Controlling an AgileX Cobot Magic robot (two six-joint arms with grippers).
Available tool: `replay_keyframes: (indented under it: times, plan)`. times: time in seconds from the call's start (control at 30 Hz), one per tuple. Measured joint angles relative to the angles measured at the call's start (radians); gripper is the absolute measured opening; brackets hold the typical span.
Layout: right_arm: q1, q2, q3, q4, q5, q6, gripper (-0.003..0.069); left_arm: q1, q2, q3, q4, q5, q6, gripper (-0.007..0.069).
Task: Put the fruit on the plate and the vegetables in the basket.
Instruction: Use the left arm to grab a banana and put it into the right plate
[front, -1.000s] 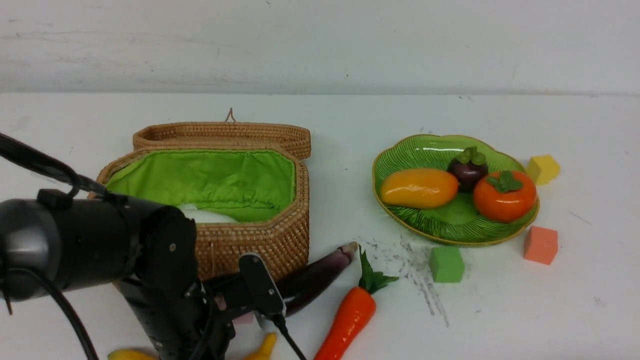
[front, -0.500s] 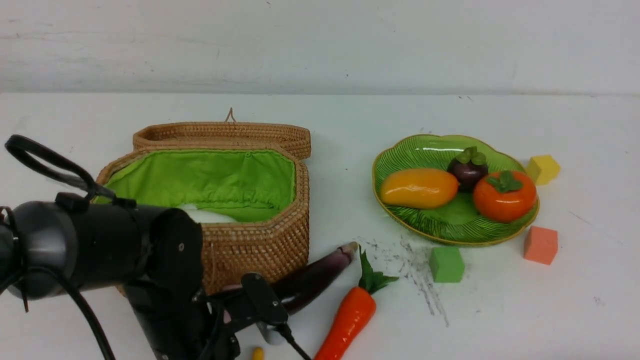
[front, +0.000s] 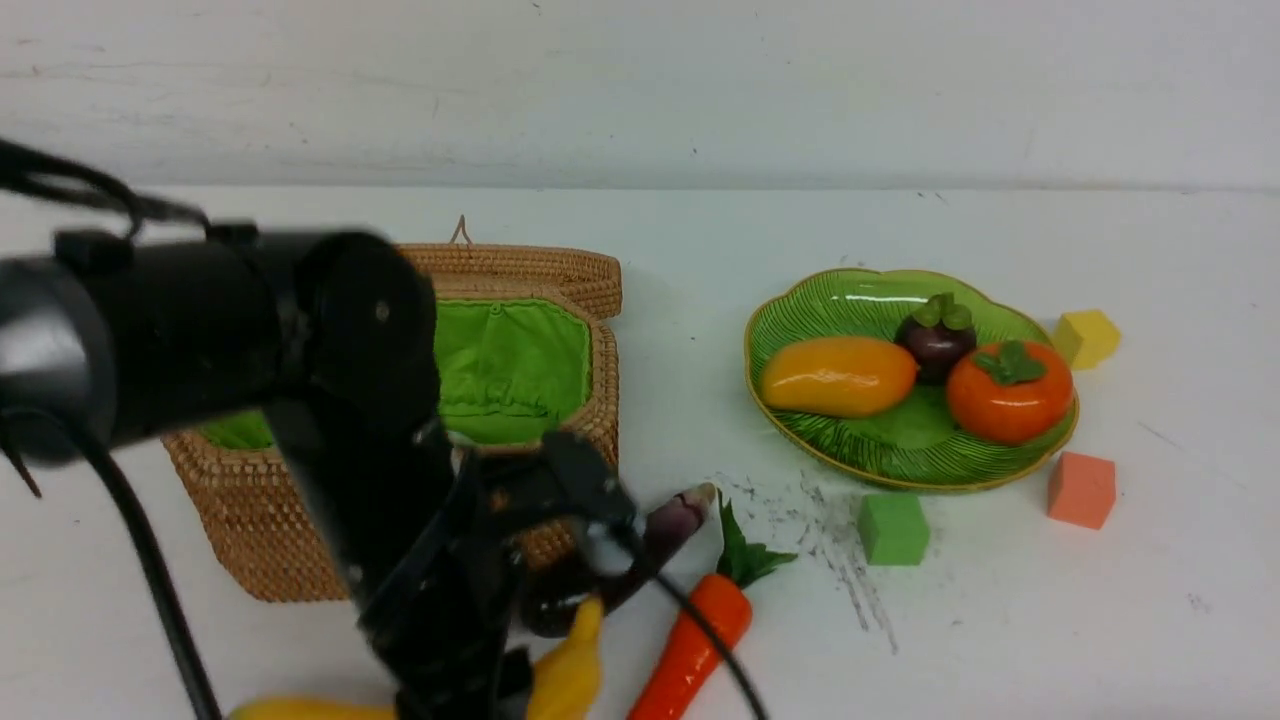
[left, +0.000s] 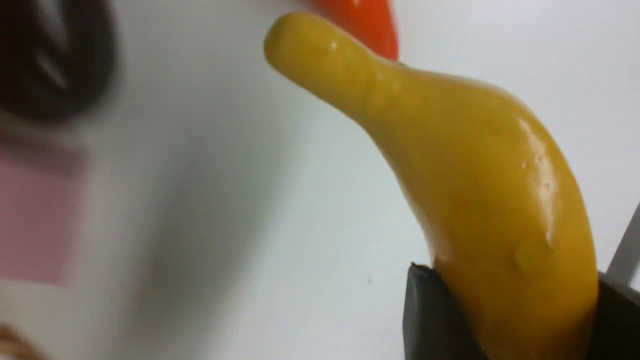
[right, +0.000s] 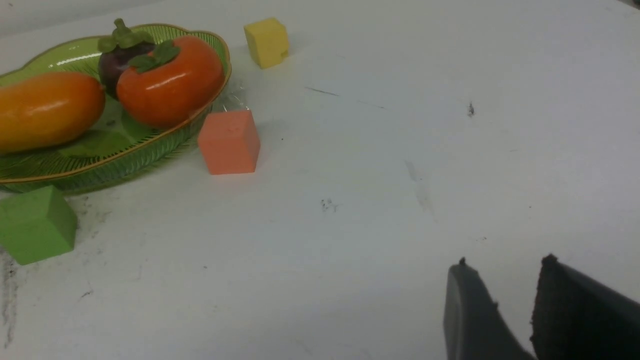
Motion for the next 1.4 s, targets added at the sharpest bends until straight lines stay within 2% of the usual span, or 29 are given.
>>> replay_keyframes:
  times: [0.17,0.33,0.5,0.7,0.83,1.03,1.4]
  plan:
    - [0.0,0.0,0.0,0.0,0.0,0.0,0.0225,-0.096,-0.01,-0.242,0.06,0.023,0.051,0.0311]
    - [0.0,0.0,0.0,0.0,0.0,0.0,0.023,-0.116,0.084,-0.461,0.111,-0.02,0.128,0.0311]
    - [0.0,0.0,0.0,0.0,0.0,0.0,0.0235,-0.116,0.301,-0.737,0.122,-0.096,0.242,0.0311]
    - [0.0,0.0,0.0,0.0,0.0,0.0,0.0237,-0.132,0.549,-1.001,0.108,-0.188,0.282,0.0311]
    - [0.0,0.0,0.0,0.0,0.0,0.0,0.0237,-0.182,0.642,-1.05,0.067,-0.303,0.361,0.0311]
    - [0.0,0.0,0.0,0.0,0.0,0.0,0.0237,-0.224,0.74,-1.057,0.031,-0.429,0.384,0.0311]
    - [0.0,0.0,0.0,-0.003,0.0,0.0,0.0237,-0.221,0.833,-1.057,0.059,-0.486,0.359,0.0311]
